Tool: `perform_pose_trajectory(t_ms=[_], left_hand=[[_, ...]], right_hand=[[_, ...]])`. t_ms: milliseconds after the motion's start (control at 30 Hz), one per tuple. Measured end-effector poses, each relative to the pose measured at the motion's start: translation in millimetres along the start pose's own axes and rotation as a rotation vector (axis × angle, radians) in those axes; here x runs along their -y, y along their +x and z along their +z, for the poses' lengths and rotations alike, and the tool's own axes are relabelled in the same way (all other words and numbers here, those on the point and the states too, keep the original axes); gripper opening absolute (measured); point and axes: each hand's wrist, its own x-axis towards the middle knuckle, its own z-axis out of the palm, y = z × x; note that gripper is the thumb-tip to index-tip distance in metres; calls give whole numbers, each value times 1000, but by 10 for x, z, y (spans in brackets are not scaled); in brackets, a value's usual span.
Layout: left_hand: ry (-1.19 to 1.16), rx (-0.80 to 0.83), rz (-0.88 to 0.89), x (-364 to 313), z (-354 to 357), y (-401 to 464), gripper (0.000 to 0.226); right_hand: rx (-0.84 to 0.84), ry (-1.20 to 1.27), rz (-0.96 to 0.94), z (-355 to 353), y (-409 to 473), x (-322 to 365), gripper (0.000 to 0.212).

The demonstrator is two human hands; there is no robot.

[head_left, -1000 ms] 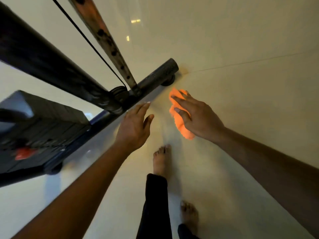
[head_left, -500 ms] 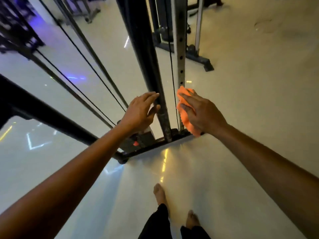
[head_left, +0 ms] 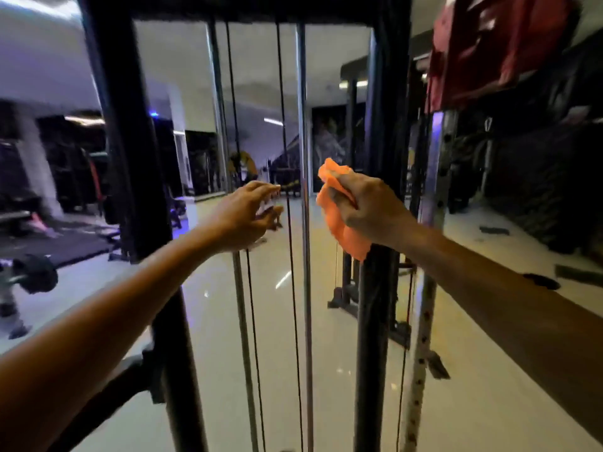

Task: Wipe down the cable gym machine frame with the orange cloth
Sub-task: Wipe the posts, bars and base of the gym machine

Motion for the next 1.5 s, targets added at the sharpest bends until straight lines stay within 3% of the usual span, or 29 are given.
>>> perform_pose_trajectory(t_ms=[267, 533, 733, 900, 1000, 1067, 1233, 1400, 1500], left_hand=[[65, -373, 118, 882, -1775, 589, 62], [169, -591, 195, 1599, -2642, 1127, 51], [299, -633, 169, 1873, -2829, 1564, 56], [395, -764, 198, 2222, -2726, 1941, 52], [382, -865, 257, 2414, -2557, 2015, 51], [341, -919, 275, 2440, -2517, 2041, 52], [315, -970, 253, 2455, -2499, 2068, 49], [236, -984, 216, 2444, -2484, 2019, 49], [210, -969, 209, 2428, -2487, 1989, 50]], right_hand=[[-231, -65, -231, -165, 1800, 999, 37], [-363, -137, -406, 26, 3057, 1744, 45], [-411, -221, -356, 110, 3680, 1878, 47], [-478, -287, -300, 336, 4024, 1693, 53], [-477, -345, -175, 679, 4164, 1511, 71], [-583, -366, -176, 881, 4252, 1430, 85], [-769, -337, -206, 1293, 4383, 1673, 68], [-754, -528, -453, 1333, 4421, 1746, 57], [-762, -509, -408, 1112, 4346, 1502, 59]])
